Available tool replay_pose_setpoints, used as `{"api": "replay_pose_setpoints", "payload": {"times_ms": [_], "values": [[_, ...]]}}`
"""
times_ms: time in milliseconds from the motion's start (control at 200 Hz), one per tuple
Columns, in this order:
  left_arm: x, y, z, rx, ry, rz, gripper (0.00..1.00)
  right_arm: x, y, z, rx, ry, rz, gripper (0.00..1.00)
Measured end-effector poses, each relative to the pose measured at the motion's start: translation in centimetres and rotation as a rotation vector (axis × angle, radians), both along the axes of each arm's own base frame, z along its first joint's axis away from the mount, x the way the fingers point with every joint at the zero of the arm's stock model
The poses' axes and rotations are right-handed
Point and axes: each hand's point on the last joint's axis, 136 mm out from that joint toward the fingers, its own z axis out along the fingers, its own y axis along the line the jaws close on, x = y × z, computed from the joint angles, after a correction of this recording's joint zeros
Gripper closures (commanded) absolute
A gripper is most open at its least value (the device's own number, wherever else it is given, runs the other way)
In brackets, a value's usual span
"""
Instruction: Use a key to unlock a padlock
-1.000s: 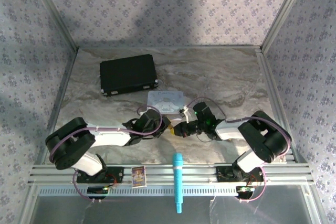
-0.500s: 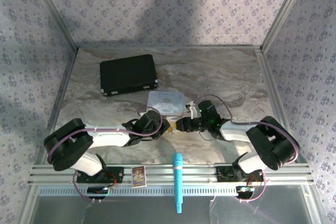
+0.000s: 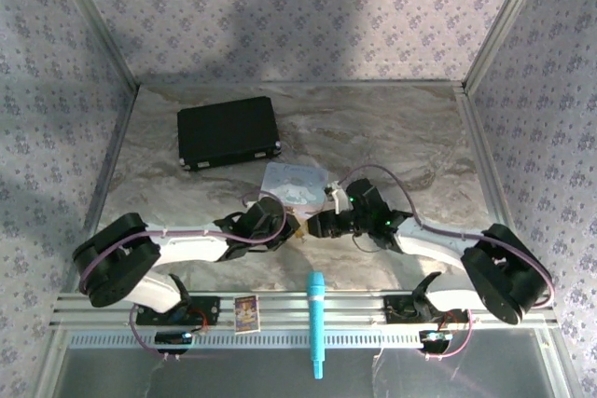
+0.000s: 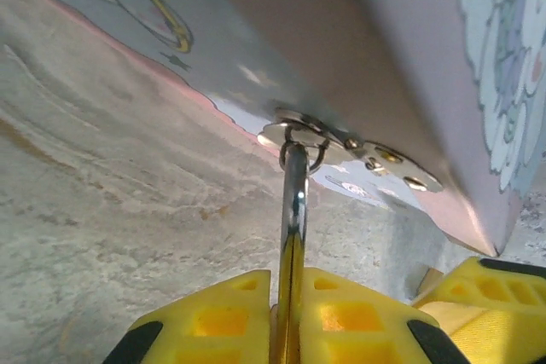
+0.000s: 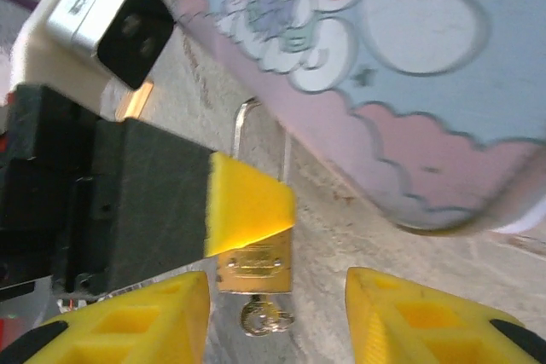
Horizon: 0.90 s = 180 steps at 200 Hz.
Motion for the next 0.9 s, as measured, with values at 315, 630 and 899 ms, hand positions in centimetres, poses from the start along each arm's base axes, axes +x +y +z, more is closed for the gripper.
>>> {"api": "replay_pose_setpoints", "payload": {"times_ms": [315, 630, 899], "values": [[-0.4, 1.3, 0.0, 0.233, -0.02, -0.15, 1.0, 5.4, -3.8, 2.7, -0.178, -0.056, -0.29, 0.04], [0.0, 2.7, -2.2, 0.534, -0.027, -0.306, 0.98, 8.7, -0.8, -1.4, -0.358, 0.045, -0.301, 0.11], [0.3, 4.2, -2.2, 0.86, -0.061, -0.398, 0.91, 9.2, -0.5, -1.4, -0.374, 0.033, -0.312, 0.12]]}}
